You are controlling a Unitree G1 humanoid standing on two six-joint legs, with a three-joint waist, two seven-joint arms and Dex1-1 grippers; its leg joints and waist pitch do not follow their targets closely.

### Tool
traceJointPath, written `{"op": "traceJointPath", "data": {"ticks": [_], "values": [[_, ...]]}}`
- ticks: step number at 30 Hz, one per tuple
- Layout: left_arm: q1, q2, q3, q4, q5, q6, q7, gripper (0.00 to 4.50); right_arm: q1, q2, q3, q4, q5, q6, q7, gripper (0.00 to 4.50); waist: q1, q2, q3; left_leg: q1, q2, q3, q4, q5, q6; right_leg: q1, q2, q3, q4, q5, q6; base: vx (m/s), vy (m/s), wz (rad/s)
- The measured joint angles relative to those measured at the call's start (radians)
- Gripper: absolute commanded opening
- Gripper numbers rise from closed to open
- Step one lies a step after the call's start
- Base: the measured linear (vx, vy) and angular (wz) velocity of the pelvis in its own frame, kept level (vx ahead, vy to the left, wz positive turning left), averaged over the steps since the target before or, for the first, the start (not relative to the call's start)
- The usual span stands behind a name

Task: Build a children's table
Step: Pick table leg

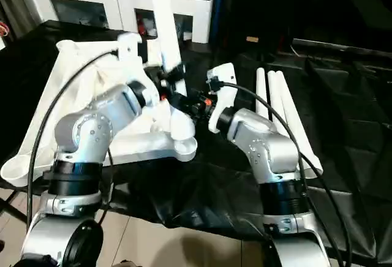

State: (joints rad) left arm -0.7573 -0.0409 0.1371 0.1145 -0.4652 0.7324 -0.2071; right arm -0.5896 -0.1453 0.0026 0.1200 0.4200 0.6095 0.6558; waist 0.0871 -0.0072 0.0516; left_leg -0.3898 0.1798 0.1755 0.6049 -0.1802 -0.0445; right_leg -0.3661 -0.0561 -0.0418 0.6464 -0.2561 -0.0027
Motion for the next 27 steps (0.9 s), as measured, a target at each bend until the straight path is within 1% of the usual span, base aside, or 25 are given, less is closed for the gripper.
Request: {"op": "traceJointPath", "data": {"ticks": [1,2,3,5,7,9,10,11,12,13,16,18,21,23,25,27], "values": [[0.001,0.007,-0.002,0.000,-0.005,0.000,-0.018,2.00,0.000,-0.006,0.003,-0.004,0.001,0.000,0.005,2.19,0.000,0.000,0.000,0.000,0.000,0.000,0.000,0.000,0.000,0.000,0.000,0.000,0.000,0.000,0.000,0.000,0.000,0.00],[0.004,0.017,-0.007,0.000,-0.012,0.000,-0.044,1.99,0.000,-0.012,0.006,-0.009,0.002,0.000,0.012,2.40,0.000,0.000,0.000,0.000,0.000,0.000,0.000,0.000,0.000,0.000,0.000,0.000,0.000,0.000,0.000,0.000,0.000,0.00],[0.007,0.025,-0.009,-0.002,-0.017,0.000,-0.068,1.99,0.000,-0.016,0.007,-0.013,0.004,0.001,0.024,2.40,0.000,0.000,0.000,0.000,0.000,0.000,0.000,0.000,0.000,0.000,0.000,0.000,0.000,0.000,0.000,0.000,0.000,0.00],[0.017,0.044,-0.015,-0.012,-0.039,0.004,-0.121,1.94,0.001,-0.029,0.008,-0.023,0.018,0.013,0.054,2.71,0.000,0.000,0.000,0.000,0.000,0.000,0.000,0.000,0.000,0.000,0.000,0.000,0.000,0.000,0.000,0.000,0.000,0.00],[0.025,0.056,-0.021,-0.022,-0.058,0.014,-0.163,1.93,0.003,-0.042,0.013,-0.026,0.024,0.021,0.083,2.80,0.001,0.000,0.000,0.000,0.000,0.000,0.000,0.000,0.000,0.000,0.000,0.000,0.000,0.000,0.000,0.000,0.000,0.00],[0.047,0.093,-0.046,-0.048,-0.099,0.041,-0.255,1.93,0.015,-0.078,0.038,-0.038,0.055,0.044,0.152,3.02,0.003,-0.001,0.000,0.000,0.000,0.000,0.000,0.000,0.000,0.000,0.000,0.000,-0.001,0.000,0.000,0.000,0.000,0.00],[0.055,0.115,-0.065,-0.055,-0.116,0.056,-0.304,1.93,0.025,-0.099,0.045,-0.045,0.069,0.057,0.188,3.02,0.004,-0.001,0.000,-0.001,0.000,0.000,0.000,0.000,0.001,0.000,0.000,0.000,-0.001,0.000,0.000,0.000,0.000,0.00],[0.061,0.130,-0.075,-0.055,-0.131,0.067,-0.345,1.93,0.036,-0.116,0.046,-0.047,0.083,0.068,0.217,3.23,0.003,-0.001,0.001,-0.001,0.000,0.000,0.000,0.000,0.001,0.000,0.000,0.000,0.000,0.000,0.000,0.000,0.000,0.00],[0.063,0.141,-0.079,-0.056,-0.137,0.074,-0.376,1.93,0.041,-0.126,0.049,-0.048,0.091,0.079,0.240,3.29,0.002,-0.001,0.001,-0.001,0.000,0.000,0.000,0.000,0.001,0.000,0.000,0.000,0.000,0.000,0.000,0.000,0.000,0.00],[0.064,0.151,-0.084,-0.058,-0.148,0.077,-0.406,1.93,0.041,-0.136,0.052,-0.049,0.097,0.089,0.260,3.29,0.001,-0.001,0.001,0.000,0.000,0.000,0.000,0.000,0.000,0.000,0.000,0.000,0.000,0.000,0.000,0.000,0.000,0.00],[0.067,0.193,-0.119,-0.082,-0.188,0.088,-0.535,1.93,0.041,-0.190,0.083,-0.069,0.125,0.129,0.349,3.65,0.000,-0.001,0.001,0.000,0.000,0.000,0.000,0.000,0.000,0.000,0.000,0.000,0.000,0.000,0.000,0.000,0.000,0.00],[0.073,0.213,-0.136,-0.098,-0.205,0.088,-0.600,1.93,0.041,-0.207,0.088,-0.069,0.137,0.143,0.395,3.70,-0.001,-0.001,0.000,0.000,0.000,0.000,0.000,0.000,0.000,0.000,0.000,0.000,0.000,0.000,0.000,0.000,0.000,0.00],[0.086,0.231,-0.145,-0.112,-0.254,0.102,-0.692,1.93,0.042,-0.252,0.111,-0.083,0.177,0.175,0.474,3.71,0.000,-0.001,0.001,0.000,0.000,0.000,0.000,0.000,0.000,0.000,0.000,0.000,0.000,0.000,0.000,0.000,0.000,0.00],[0.086,0.229,-0.144,-0.121,-0.288,0.119,-0.726,1.93,0.042,-0.262,0.124,-0.102,0.189,0.180,0.511,3.46,0.000,-0.001,0.001,0.000,0.000,0.000,0.000,0.000,0.001,0.000,0.000,0.000,0.000,0.000,0.000,0.000,0.000,0.00],[0.086,0.229,-0.140,-0.121,-0.305,0.123,-0.732,1.93,0.042,-0.265,0.124,-0.109,0.199,0.186,0.525,3.35,0.000,-0.001,0.001,0.000,0.000,0.000,0.000,0.000,0.000,0.000,0.000,0.000,0.001,0.000,0.000,0.000,0.000,0.00],[0.086,0.227,-0.136,-0.121,-0.312,0.125,-0.739,1.93,0.042,-0.265,0.125,-0.110,0.205,0.188,0.532,3.12,0.000,-0.001,0.000,0.000,0.000,0.000,0.000,0.000,0.000,0.000,0.000,0.000,0.001,0.000,0.000,0.000,0.000,0.00]]}}
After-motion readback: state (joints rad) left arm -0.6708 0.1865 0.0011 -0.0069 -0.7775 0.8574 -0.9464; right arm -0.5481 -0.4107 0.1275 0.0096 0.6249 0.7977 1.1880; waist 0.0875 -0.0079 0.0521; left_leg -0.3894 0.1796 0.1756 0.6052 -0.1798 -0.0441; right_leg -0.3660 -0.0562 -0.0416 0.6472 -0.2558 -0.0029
